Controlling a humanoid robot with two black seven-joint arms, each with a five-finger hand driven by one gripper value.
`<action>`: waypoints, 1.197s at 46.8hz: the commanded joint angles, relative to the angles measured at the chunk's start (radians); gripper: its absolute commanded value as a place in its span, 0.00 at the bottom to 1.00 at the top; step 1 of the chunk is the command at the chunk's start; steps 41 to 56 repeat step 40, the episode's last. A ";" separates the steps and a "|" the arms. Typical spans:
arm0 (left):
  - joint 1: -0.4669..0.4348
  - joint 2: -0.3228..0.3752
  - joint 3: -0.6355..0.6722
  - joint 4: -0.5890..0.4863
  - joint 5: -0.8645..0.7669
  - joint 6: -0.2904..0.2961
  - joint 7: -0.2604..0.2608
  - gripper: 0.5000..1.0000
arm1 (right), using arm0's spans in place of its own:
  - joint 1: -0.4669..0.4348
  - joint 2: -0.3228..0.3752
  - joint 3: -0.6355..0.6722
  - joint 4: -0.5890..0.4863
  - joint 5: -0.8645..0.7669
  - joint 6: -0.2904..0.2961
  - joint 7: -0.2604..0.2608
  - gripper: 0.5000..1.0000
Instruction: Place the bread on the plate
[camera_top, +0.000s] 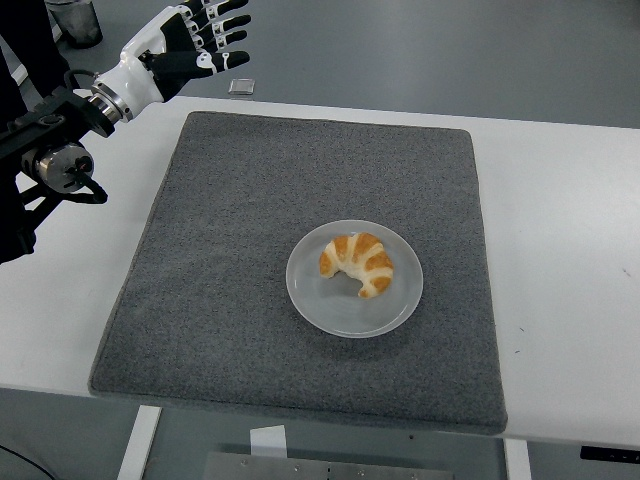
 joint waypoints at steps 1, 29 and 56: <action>0.007 -0.009 0.000 0.040 -0.038 0.002 0.000 0.98 | 0.000 0.000 0.001 0.001 0.000 0.000 0.000 0.90; 0.009 -0.109 0.003 0.205 -0.112 0.013 0.003 0.98 | 0.000 0.000 0.001 0.001 0.000 0.002 0.000 0.90; 0.010 -0.107 0.001 0.202 -0.112 0.013 0.003 0.98 | 0.000 0.000 0.001 0.002 -0.002 0.005 0.000 0.90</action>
